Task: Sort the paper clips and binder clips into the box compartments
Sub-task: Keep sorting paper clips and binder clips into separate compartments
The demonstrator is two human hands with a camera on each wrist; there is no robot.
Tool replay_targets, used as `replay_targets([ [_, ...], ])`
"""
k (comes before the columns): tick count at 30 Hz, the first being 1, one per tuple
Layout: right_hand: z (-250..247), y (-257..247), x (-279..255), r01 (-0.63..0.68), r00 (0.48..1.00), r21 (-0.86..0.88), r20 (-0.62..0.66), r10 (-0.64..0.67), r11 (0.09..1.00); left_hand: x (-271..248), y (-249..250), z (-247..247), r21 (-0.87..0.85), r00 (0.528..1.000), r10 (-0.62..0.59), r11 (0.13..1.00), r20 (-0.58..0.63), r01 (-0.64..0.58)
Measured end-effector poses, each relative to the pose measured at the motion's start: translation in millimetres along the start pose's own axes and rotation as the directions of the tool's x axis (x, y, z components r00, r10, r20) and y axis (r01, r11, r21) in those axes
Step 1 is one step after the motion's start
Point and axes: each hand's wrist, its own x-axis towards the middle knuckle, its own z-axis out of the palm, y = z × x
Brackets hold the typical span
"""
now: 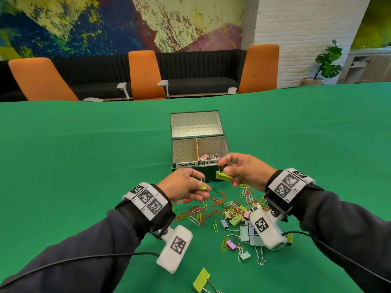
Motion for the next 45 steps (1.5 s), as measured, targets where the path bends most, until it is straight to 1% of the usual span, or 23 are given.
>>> replay_targets([
  [3, -10, -11, 3, 0.046, 0.999, 0.151, -0.002, -0.046, 0.988, 9, 14, 6, 0.069, 0.997, 0.069, 0.995, -0.046, -0.065],
  [6, -21, -21, 4, 0.083, 0.990, 0.361, 0.074, -0.117, 0.929, 16, 25, 7, 0.120, 0.982, 0.157, 0.982, -0.107, -0.144],
  [7, -22, -23, 3, 0.086, 0.984, 0.407, 0.108, -0.142, 0.909, 19, 29, 7, 0.127, 0.976, 0.178, 0.979, -0.124, -0.162],
  [9, -23, -24, 3, 0.081, 0.978, 0.445, 0.138, -0.158, 0.892, 25, 36, 5, 0.158, 0.968, 0.203, 0.971, -0.151, -0.179],
  [11, -21, -24, 4, 0.074, 0.987, 0.407, 0.099, -0.125, 0.910, 33, 45, 3, 0.191, 0.966, 0.200, 0.967, -0.164, -0.168],
  [14, -19, -26, 8, 0.042, 0.997, 0.237, -0.074, -0.025, 0.971, 45, 59, 0, 0.211, 0.970, 0.168, 0.969, -0.173, -0.130],
  [15, -20, -26, 12, 0.007, 0.989, 0.173, -0.145, 0.019, 0.985, 49, 62, -1, 0.209, 0.971, 0.160, 0.970, -0.177, -0.122],
  [17, -22, -31, 21, -0.054, 0.962, 0.095, -0.262, 0.077, 0.994, 49, 66, -2, 0.232, 0.967, 0.189, 0.961, -0.169, -0.147],
  [19, -23, -38, 29, -0.062, 0.944, 0.071, -0.319, 0.081, 0.996, 45, 64, -2, 0.243, 0.966, 0.222, 0.952, -0.133, -0.185],
  [20, -22, -42, 32, -0.037, 0.943, 0.069, -0.327, 0.058, 0.997, 42, 61, -3, 0.247, 0.966, 0.232, 0.949, -0.116, -0.198],
  [22, -20, -49, 36, 0.051, 0.957, 0.088, -0.289, -0.024, 0.995, 33, 52, -5, 0.258, 0.964, 0.247, 0.942, -0.096, -0.216],
  [24, -15, -54, 36, 0.154, 0.974, 0.166, -0.192, -0.121, 0.974, 22, 43, -8, 0.257, 0.960, 0.270, 0.935, -0.074, -0.243],
  [26, -10, -56, 33, 0.197, 0.979, 0.254, -0.096, -0.178, 0.947, 10, 37, -11, 0.263, 0.955, 0.292, 0.927, -0.056, -0.268],
  [28, -5, -53, 30, 0.201, 0.979, 0.302, -0.040, -0.198, 0.932, 0, 32, -14, 0.251, 0.953, 0.301, 0.925, -0.035, -0.283],
  [31, 1, -46, 27, 0.189, 0.979, 0.349, 0.009, -0.205, 0.918, -8, 27, -17, 0.239, 0.953, 0.303, 0.926, -0.008, -0.292],
  [35, 2, -44, 26, 0.168, 0.982, 0.382, 0.010, -0.186, 0.909, -11, 22, -19, 0.232, 0.956, 0.292, 0.931, -0.002, -0.283],
  [37, 2, -47, 28, 0.162, 0.987, 0.334, -0.056, -0.152, 0.928, -10, 20, -20, 0.262, 0.961, 0.277, 0.927, 0.000, -0.268],
  [38, 1, -49, 31, 0.152, 0.984, 0.277, -0.129, -0.120, 0.949, -10, 19, -21, 0.292, 0.964, 0.267, 0.922, 0.003, -0.256],
  [39, 0, -51, 35, 0.127, 0.971, 0.206, -0.227, -0.079, 0.970, -9, 19, -22, 0.328, 0.967, 0.256, 0.913, 0.009, -0.244],
  [41, -5, -55, 43, 0.031, 0.909, 0.099, -0.417, 0.013, 0.995, -8, 19, -23, 0.408, 0.972, 0.233, 0.884, 0.032, -0.226],
  [42, -8, -57, 46, -0.018, 0.882, 0.073, -0.468, 0.051, 0.997, -9, 19, -23, 0.459, 0.972, 0.229, 0.860, 0.045, -0.223],
  [43, -11, -58, 48, -0.057, 0.867, 0.049, -0.492, 0.074, 0.997, -9, 19, -23, 0.512, 0.973, 0.225, 0.829, 0.060, -0.223],
  [45, -16, -58, 47, -0.091, 0.867, -0.034, -0.495, 0.063, 0.995, -13, 18, -24, 0.592, 0.971, 0.221, 0.772, 0.091, -0.231],
])
